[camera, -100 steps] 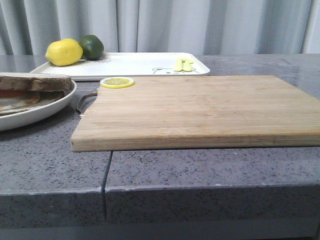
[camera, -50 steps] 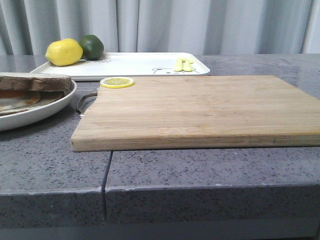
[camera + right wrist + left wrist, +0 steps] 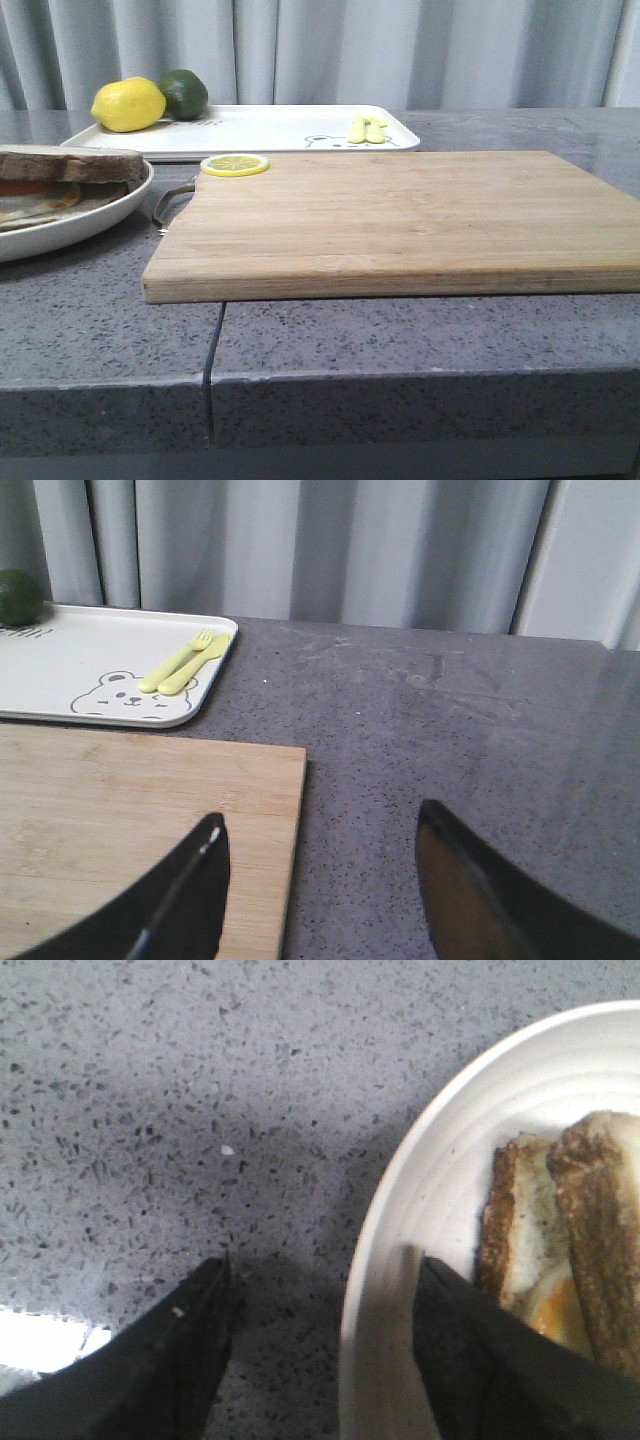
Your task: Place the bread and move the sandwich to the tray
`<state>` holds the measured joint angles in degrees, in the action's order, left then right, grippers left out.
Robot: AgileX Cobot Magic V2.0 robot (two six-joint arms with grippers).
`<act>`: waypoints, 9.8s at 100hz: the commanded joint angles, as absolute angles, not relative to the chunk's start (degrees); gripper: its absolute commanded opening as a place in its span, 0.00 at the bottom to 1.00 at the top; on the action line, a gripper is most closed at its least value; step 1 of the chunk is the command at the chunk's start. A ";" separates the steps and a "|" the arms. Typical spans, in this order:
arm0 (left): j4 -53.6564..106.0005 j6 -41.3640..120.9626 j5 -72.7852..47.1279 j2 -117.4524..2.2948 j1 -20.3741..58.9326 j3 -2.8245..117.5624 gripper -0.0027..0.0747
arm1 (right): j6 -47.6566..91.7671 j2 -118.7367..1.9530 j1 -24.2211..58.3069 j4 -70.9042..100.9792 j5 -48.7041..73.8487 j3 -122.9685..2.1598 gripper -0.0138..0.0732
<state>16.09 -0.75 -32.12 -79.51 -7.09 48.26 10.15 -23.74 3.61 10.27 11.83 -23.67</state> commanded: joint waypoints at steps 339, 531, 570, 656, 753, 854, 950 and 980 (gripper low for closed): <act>52.84 3.34 -47.60 -116.25 1.38 109.76 0.01 | 10.27 -23.75 3.30 10.87 6.58 -25.27 0.65; 48.68 2.03 -40.54 -122.22 2.82 110.66 0.01 | 10.27 -23.75 3.30 10.86 6.53 -25.27 0.65; 48.38 2.03 -40.44 -122.22 2.82 110.66 0.01 | 10.27 -23.75 3.30 10.86 6.53 -25.27 0.65; 46.04 0.60 -40.35 -122.22 2.82 110.66 0.06 | 10.27 -23.75 3.30 10.86 5.23 -25.27 0.65; 37.69 0.00 -46.11 -118.62 2.59 113.12 0.33 | 10.27 -23.75 3.30 10.86 5.23 -25.27 0.65; 17.87 2.23 -66.70 -97.33 6.37 125.91 0.33 | 10.27 -23.75 3.30 10.86 5.38 -25.27 0.65; 15.38 2.92 -13.77 -43.70 14.24 45.81 0.33 | 10.27 -23.75 3.30 10.86 6.00 -25.27 0.65; 15.38 2.92 -0.43 -30.66 14.24 28.85 0.33 | 10.27 -23.75 3.30 10.86 7.01 -25.27 0.65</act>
